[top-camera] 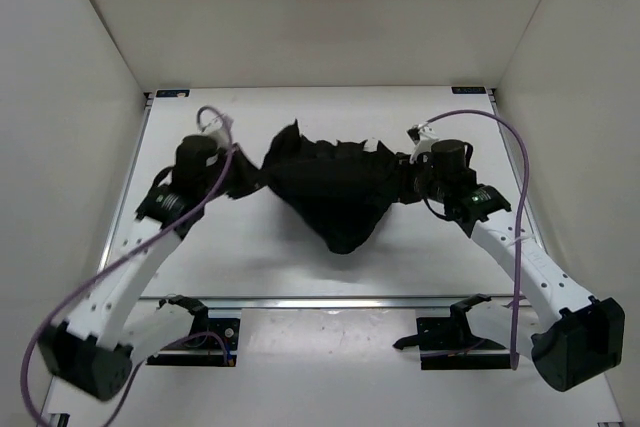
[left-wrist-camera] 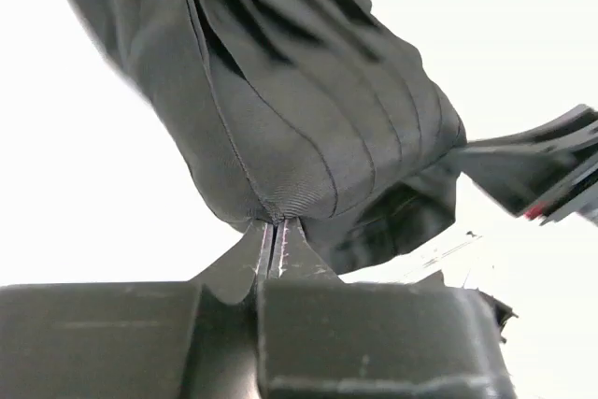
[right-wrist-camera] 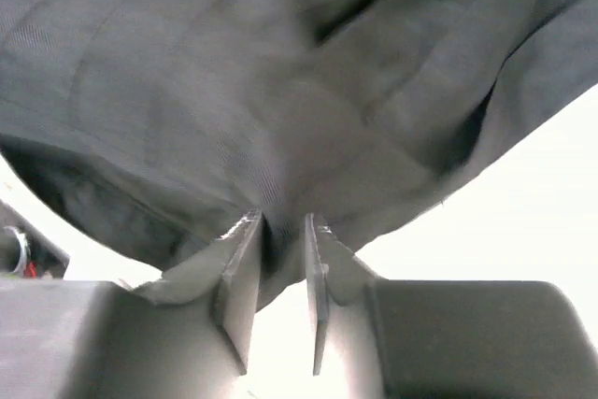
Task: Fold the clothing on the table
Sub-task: Flatten the skirt out, then fold the skirt
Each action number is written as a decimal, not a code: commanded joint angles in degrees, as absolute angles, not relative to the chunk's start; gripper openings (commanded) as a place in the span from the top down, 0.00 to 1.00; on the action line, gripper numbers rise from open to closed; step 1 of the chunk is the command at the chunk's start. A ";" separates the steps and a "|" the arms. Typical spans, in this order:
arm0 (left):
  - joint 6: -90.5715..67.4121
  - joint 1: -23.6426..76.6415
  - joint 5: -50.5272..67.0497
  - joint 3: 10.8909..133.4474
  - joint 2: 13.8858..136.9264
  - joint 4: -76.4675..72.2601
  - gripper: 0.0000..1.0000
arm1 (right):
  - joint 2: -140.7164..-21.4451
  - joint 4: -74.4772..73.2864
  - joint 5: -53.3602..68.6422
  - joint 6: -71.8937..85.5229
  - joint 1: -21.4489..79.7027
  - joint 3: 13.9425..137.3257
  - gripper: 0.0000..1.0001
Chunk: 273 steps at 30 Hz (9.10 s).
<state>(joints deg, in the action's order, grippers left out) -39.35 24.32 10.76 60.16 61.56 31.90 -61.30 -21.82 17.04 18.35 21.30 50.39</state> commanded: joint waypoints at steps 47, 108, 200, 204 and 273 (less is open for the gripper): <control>-34.36 15.64 15.65 67.81 54.14 35.77 1.00 | -58.63 -34.36 26.89 18.81 11.27 70.99 1.00; -36.30 19.17 16.17 29.71 42.65 40.14 1.00 | -40.37 -43.67 29.26 29.00 8.70 34.53 1.00; -58.53 32.07 5.62 26.11 90.51 -18.79 1.00 | -65.03 -19.68 13.00 25.24 -2.05 49.53 1.00; -60.20 34.18 6.15 25.14 94.21 -22.85 1.00 | -73.20 -21.80 12.92 21.45 9.99 58.60 1.00; -21.62 14.68 17.23 41.31 63.02 40.34 0.01 | -82.00 -4.31 25.66 24.34 31.82 52.30 1.00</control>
<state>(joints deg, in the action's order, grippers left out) -22.87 15.27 17.28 42.61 65.49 39.53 -84.05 -6.83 25.82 24.21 32.12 52.69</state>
